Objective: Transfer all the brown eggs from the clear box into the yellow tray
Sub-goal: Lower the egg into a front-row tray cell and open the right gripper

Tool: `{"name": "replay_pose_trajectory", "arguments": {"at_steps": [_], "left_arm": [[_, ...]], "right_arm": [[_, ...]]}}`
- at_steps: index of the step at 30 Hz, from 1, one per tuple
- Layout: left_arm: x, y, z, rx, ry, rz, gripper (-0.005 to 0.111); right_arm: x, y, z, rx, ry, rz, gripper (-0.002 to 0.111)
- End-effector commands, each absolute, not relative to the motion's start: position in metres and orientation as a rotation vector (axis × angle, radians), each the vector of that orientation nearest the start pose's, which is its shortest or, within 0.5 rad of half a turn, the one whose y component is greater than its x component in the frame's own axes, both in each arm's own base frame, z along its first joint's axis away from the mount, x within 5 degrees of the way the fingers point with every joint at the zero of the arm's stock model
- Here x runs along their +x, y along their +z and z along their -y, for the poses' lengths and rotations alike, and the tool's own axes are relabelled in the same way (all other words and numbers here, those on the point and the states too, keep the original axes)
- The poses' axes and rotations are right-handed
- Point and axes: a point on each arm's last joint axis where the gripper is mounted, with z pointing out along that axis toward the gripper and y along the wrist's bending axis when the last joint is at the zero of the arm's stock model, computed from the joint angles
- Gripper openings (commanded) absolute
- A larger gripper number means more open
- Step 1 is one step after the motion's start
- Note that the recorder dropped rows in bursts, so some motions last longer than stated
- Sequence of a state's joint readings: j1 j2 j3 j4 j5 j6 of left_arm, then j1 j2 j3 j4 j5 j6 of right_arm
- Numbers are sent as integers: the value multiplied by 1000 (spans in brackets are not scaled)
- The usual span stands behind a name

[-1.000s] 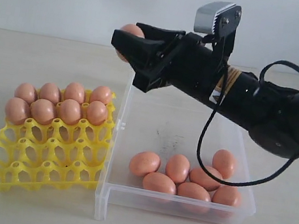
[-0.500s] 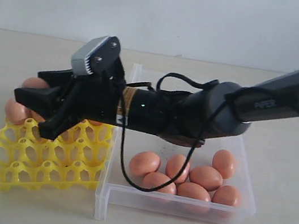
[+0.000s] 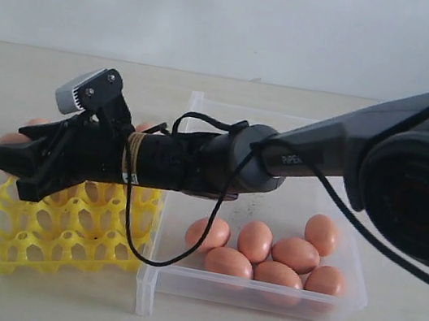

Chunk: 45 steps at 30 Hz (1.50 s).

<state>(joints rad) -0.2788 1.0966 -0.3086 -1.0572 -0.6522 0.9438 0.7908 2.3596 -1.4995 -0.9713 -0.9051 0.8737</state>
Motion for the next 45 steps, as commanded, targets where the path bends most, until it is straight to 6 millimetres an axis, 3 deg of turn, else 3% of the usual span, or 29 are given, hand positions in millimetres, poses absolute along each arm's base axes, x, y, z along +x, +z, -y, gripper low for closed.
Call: {"name": "replay_pose_trajectory", "arguments": {"at_steps": [1, 11, 23, 34, 45], "left_arm": [[189, 222, 3, -140, 334, -1859, 4], [189, 222, 3, -140, 334, -1859, 4], [189, 221, 3, -136, 328, -1864, 4], [189, 221, 4, -131, 329, -1862, 4], [189, 221, 4, -130, 330, -1862, 4]], "right_arm": [[304, 121, -398, -1102, 1283, -1512, 0], [312, 119, -401, -1102, 1218, -1585, 0], [320, 124, -409, -1220, 1127, -1572, 0], [319, 104, -412, -1233, 1176, -1596, 0], [320, 109, -414, -1224, 1198, -1587, 0]]}}
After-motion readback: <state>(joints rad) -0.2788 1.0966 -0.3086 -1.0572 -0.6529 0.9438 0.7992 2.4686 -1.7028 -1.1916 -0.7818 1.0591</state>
